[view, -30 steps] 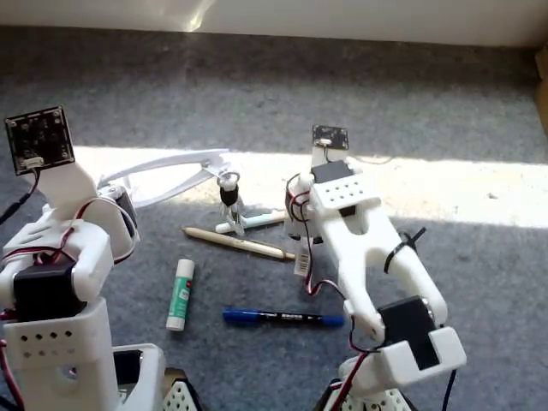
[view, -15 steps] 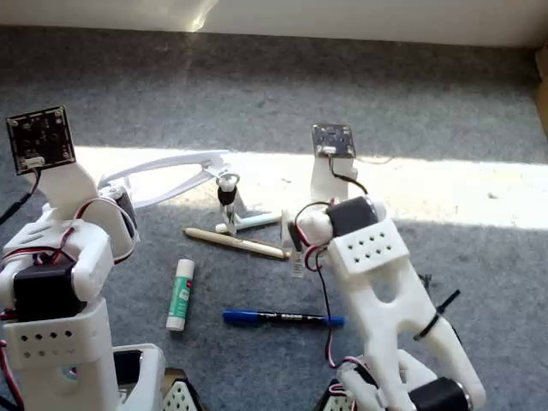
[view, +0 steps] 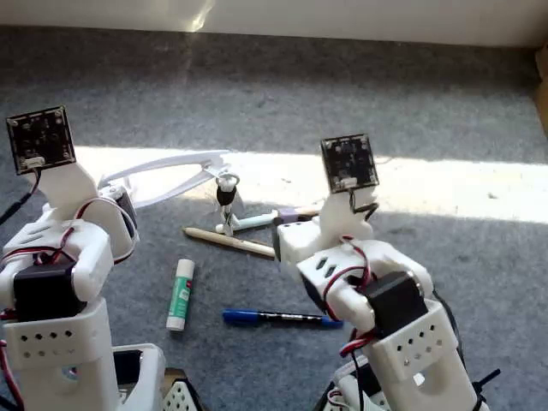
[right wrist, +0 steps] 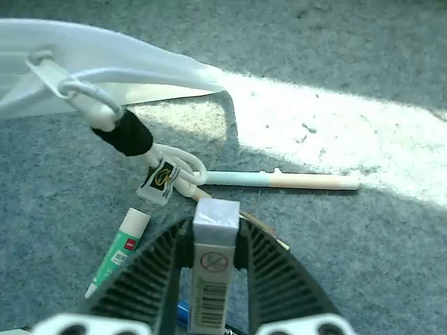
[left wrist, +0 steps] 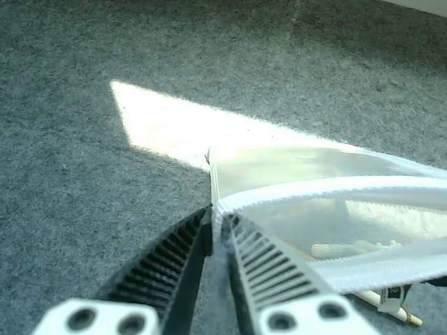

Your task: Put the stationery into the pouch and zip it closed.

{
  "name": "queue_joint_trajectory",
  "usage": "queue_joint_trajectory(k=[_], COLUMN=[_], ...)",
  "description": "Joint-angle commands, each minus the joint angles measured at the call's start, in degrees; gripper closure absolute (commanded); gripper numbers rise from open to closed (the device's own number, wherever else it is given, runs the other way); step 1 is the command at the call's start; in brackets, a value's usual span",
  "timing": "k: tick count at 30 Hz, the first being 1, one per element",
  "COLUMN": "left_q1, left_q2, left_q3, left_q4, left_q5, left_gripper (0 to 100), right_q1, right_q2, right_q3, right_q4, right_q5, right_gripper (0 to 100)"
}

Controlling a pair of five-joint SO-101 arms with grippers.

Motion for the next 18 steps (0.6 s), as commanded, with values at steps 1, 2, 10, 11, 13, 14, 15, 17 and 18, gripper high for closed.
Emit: queue_joint_trajectory(k=[1,2,10,11,13,14,15,17,18], left_q1=[-0.8,-0.8,-0.8,-0.8,-0.8,-0.8,-0.8,-0.8,-0.8], left_q2=[-0.4,-0.4,-0.4,-0.4,-0.4,-0.4,-0.4,-0.4,-0.4], left_q3=[0.0,0.0,-0.1,-0.1,-0.1,-0.1,-0.1,-0.1,0.0], left_q4=[-0.6,-0.6,-0.5,-0.6,-0.7,-0.7,-0.7,-0.7,-0.7], left_q5=[-0.5,-0.5,-0.6,-0.5,-0.4,-0.4,-0.4,-0.3,-0.3], left_gripper=[99,99,99,99,99,99,99,99,99], right_q1=[-3.7,-4.3,-9.0,-9.7,-10.9,-11.6,-12.4,-13.8,-14.2], right_q2=[-3.5,-4.0,-5.1,-5.1,-5.1,-5.1,-5.1,-4.6,-4.3], right_q3=[-1.0,-0.9,-0.7,-0.7,-0.7,-0.6,-0.5,1.0,2.5], right_q4=[-5.8,-8.2,-24.5,-26.8,-32.0,-34.9,-38.3,-43.9,-47.4], right_q5=[0.7,0.7,0.8,0.8,1.2,2.9,5.5,9.4,10.9], right_gripper=[99.4,99.4,99.4,99.4,99.4,99.4,99.4,99.4,99.4])
